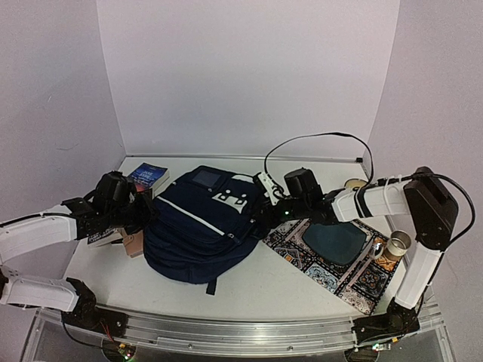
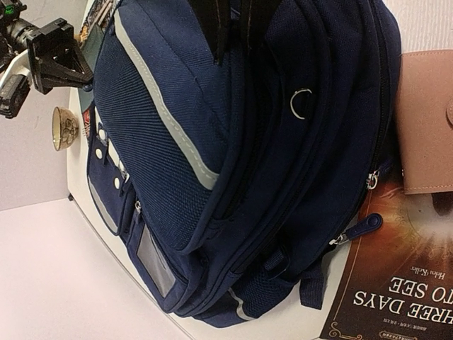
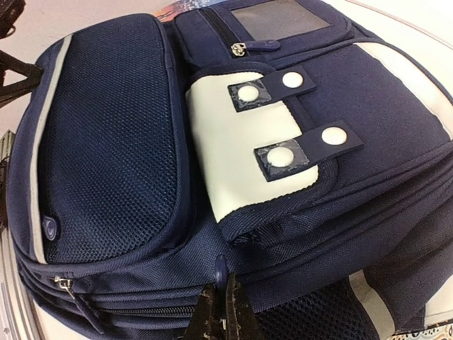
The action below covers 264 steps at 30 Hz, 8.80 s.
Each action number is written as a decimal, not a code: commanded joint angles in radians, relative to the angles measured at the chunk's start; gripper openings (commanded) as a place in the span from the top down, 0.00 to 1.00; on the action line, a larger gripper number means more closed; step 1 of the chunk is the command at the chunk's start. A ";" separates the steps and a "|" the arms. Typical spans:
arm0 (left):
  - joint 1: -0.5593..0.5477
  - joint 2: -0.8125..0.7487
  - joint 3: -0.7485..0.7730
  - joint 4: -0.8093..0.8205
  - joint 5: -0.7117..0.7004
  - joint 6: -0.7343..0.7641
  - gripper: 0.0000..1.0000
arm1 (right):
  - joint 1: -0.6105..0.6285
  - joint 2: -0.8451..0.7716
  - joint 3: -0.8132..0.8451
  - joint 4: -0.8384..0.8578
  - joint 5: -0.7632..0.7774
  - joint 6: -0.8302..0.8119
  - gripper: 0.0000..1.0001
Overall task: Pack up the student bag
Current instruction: Hold the student bag at the center of the board, then unzip the second largest pocket of the student bag, then pass from the left arm to the right, then pick up the second largest pocket of the student bag.
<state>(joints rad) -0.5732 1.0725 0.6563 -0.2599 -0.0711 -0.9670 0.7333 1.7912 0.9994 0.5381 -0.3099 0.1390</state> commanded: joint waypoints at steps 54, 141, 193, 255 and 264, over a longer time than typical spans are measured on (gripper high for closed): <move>-0.146 -0.145 -0.025 -0.004 0.060 0.393 0.24 | 0.262 -0.070 0.026 0.385 0.323 -0.023 1.00; -0.419 0.134 -0.021 0.512 -0.003 1.003 1.00 | 0.192 -0.247 0.061 -0.250 0.077 -0.564 0.31; -0.443 0.033 -0.065 0.385 0.128 0.182 0.58 | 0.191 -0.027 0.339 -0.282 0.154 -0.545 1.00; -0.492 0.280 0.042 0.277 -0.292 -0.043 0.49 | 0.216 -0.074 0.293 -0.232 0.145 -0.396 1.00; -0.493 0.400 0.085 0.214 -0.439 -0.018 0.59 | 0.250 -0.068 0.310 -0.229 0.126 -0.364 1.00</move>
<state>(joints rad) -1.0853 1.4045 0.7298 0.0919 -0.3442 -1.0099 0.9532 1.7779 1.2755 0.2135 -0.1339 -0.2696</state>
